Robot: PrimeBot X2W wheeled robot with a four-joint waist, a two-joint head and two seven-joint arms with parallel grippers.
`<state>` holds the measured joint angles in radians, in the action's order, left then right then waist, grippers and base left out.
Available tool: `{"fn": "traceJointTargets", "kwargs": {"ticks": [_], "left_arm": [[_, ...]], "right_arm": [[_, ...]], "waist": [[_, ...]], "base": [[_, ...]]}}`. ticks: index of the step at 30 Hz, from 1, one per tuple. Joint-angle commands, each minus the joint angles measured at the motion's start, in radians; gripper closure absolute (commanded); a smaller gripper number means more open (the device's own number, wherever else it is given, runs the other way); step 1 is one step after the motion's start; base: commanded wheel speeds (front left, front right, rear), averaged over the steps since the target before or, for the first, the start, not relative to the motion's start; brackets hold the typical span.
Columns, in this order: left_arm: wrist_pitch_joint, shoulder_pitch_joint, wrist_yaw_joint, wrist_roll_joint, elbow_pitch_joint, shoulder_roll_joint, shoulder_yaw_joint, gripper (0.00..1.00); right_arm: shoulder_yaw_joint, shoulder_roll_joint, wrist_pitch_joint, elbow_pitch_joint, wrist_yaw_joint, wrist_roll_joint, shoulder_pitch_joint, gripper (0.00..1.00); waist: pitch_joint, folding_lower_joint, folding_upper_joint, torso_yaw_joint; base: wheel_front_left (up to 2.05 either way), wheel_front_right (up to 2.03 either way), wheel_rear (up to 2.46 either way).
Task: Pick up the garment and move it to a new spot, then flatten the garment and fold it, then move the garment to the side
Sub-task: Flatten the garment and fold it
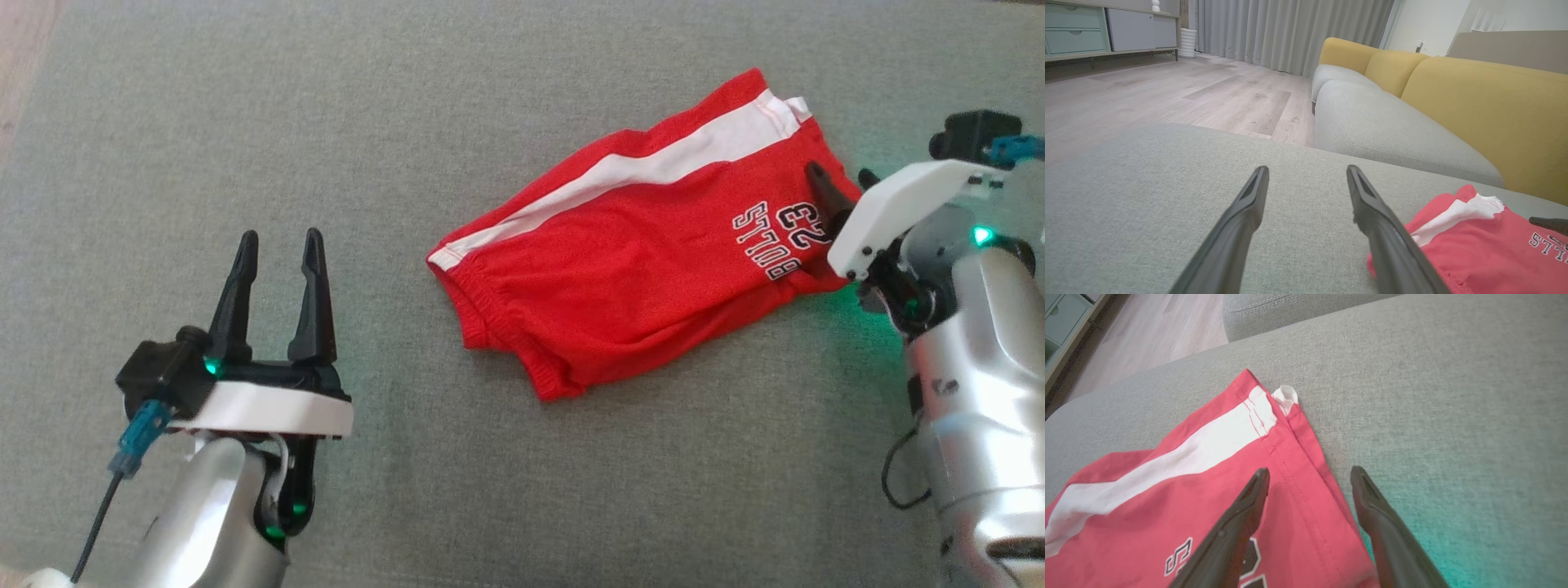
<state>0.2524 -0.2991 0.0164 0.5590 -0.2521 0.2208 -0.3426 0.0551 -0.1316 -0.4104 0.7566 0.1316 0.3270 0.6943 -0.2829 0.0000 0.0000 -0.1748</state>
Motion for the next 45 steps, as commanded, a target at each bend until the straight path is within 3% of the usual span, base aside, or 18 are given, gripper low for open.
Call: {"fn": "traceJointTargets", "kwargs": {"ticks": [1,7,13,14,15,16,22,26,31,34,40,45], "left_arm": [[0.009,-0.015,-0.019,-0.029,0.025,0.005,0.066,0.00],[0.009,-0.014,-0.053,-0.085,0.008,-0.031,0.116,0.00],[0.009,-0.007,-0.077,-0.113,-0.009,-0.056,0.144,0.00],[0.009,-0.006,-0.081,-0.118,-0.012,-0.059,0.149,0.00],[0.009,-0.005,-0.085,-0.122,-0.016,-0.063,0.154,0.00],[0.009,-0.004,-0.088,-0.125,-0.019,-0.066,0.160,0.00],[0.009,0.015,-0.102,-0.146,-0.032,-0.075,0.189,0.00],[0.009,0.034,-0.108,-0.156,-0.035,-0.070,0.203,0.00],[0.009,0.061,-0.112,-0.167,-0.029,-0.061,0.211,0.00],[0.009,0.073,-0.113,-0.170,-0.028,-0.059,0.211,0.00],[0.009,0.086,-0.112,-0.171,-0.031,-0.059,0.202,0.00],[0.008,0.090,-0.113,-0.170,-0.039,-0.058,0.192,0.00]], "right_arm": [[0.003,0.018,0.020,-0.009,-0.001,-0.034,0.067,0.00],[0.053,0.032,0.003,0.103,-0.001,-0.178,0.113,0.00],[0.009,0.059,-0.057,0.165,-0.001,-0.209,0.117,0.00],[-0.008,0.061,-0.069,0.172,-0.001,-0.208,0.114,0.36],[-0.027,0.064,-0.076,0.175,-0.001,-0.205,0.111,0.82],[-0.046,0.065,-0.076,0.173,-0.001,-0.198,0.108,1.00],[-0.078,0.024,-0.035,0.121,-0.001,-0.166,0.080,1.00],[-0.092,-0.038,-0.025,0.050,-0.001,-0.153,0.041,1.00],[-0.041,-0.133,-0.038,-0.059,-0.001,-0.180,-0.020,1.00],[0.018,-0.160,-0.061,-0.123,-0.001,-0.207,-0.059,1.00],[0.112,-0.137,-0.117,-0.267,-0.001,-0.291,-0.132,1.00],[0.061,-0.079,-0.147,-0.393,-0.001,-0.325,-0.162,1.00]], "waist": [[-0.016,0.0000,0.0000,-0.012],[-0.028,0.0000,0.0000,-0.027],[-0.023,0.0000,0.0000,-0.027],[-0.021,0.0000,0.0000,-0.026],[-0.019,0.0000,0.0000,-0.023],[-0.016,0.0000,0.0000,-0.020],[0.017,0.0000,0.0000,0.013],[0.044,0.0000,0.0000,0.041],[0.069,0.0000,0.0000,0.074],[0.081,0.0000,0.0000,0.087],[0.101,0.0000,0.0000,0.094],[0.118,0.0000,0.0000,0.089]], "base": [[0.00,0.00,0.00],[0.00,0.00,0.00],[0.00,0.00,0.00],[0.00,0.00,0.00],[0.00,0.00,0.00],[0.00,0.00,0.00],[0.00,0.00,0.00],[0.00,0.00,0.00],[0.00,0.00,0.00],[0.00,0.00,0.00],[0.00,0.00,0.00],[0.00,0.00,0.00]]}}
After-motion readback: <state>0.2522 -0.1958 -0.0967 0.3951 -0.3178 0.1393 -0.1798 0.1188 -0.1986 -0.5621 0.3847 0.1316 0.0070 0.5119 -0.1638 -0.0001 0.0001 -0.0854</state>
